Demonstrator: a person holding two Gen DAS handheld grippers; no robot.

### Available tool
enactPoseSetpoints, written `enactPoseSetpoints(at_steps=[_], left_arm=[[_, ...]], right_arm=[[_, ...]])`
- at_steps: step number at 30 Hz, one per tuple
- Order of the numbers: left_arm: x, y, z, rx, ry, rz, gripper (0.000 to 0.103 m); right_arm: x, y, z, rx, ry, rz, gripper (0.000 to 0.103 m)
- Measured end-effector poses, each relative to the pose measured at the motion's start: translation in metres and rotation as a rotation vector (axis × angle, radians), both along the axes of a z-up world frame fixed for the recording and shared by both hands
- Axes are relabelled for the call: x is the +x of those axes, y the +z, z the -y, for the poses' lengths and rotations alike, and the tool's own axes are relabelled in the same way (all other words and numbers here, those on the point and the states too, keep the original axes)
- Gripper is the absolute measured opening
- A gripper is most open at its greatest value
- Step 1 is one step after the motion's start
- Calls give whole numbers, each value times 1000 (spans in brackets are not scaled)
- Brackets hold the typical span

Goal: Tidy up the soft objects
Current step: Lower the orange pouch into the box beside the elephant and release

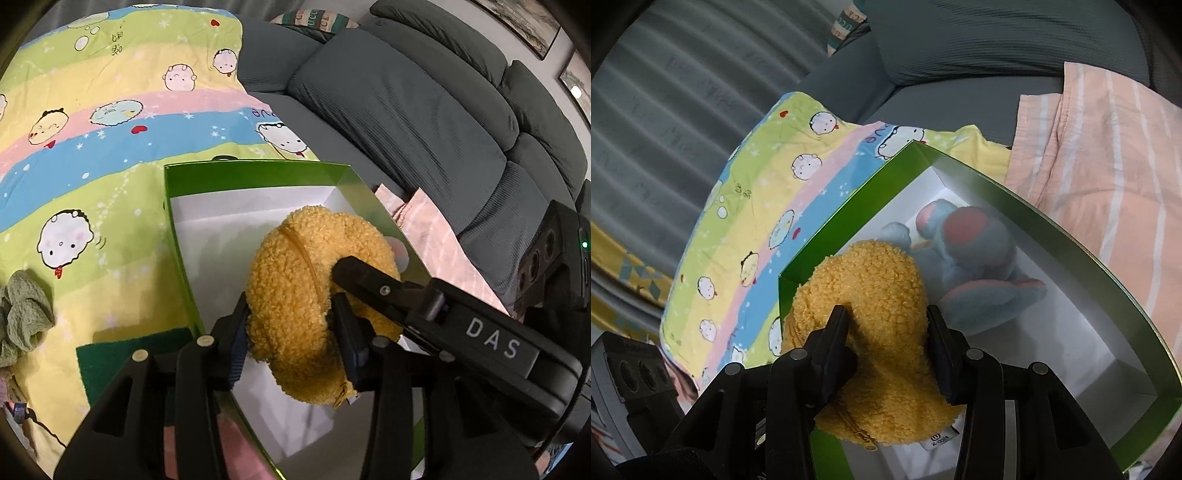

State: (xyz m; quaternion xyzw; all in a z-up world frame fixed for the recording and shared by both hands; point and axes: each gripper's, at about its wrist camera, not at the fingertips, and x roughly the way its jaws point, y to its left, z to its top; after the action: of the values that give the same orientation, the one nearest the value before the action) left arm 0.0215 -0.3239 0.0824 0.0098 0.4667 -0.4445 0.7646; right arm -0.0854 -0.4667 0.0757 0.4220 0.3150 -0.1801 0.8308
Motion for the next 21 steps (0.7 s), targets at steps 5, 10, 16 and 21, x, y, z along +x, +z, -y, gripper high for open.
enactPoseSetpoints(at_steps=[5, 10, 16, 21], left_arm=[[-3, 2, -5, -3, 2, 7, 54], [-12, 16, -21, -19, 16, 45, 82], [-17, 32, -77, -74, 136, 67, 84], [-23, 41, -141, -101, 272, 84, 85]], right_arm=[[0, 4, -2, -40, -1, -8, 65], [-6, 19, -11, -86, -2, 46, 83], [-12, 39, -27, -181, -12, 73, 88], [-13, 50, -46, -206, 33, 106, 88]])
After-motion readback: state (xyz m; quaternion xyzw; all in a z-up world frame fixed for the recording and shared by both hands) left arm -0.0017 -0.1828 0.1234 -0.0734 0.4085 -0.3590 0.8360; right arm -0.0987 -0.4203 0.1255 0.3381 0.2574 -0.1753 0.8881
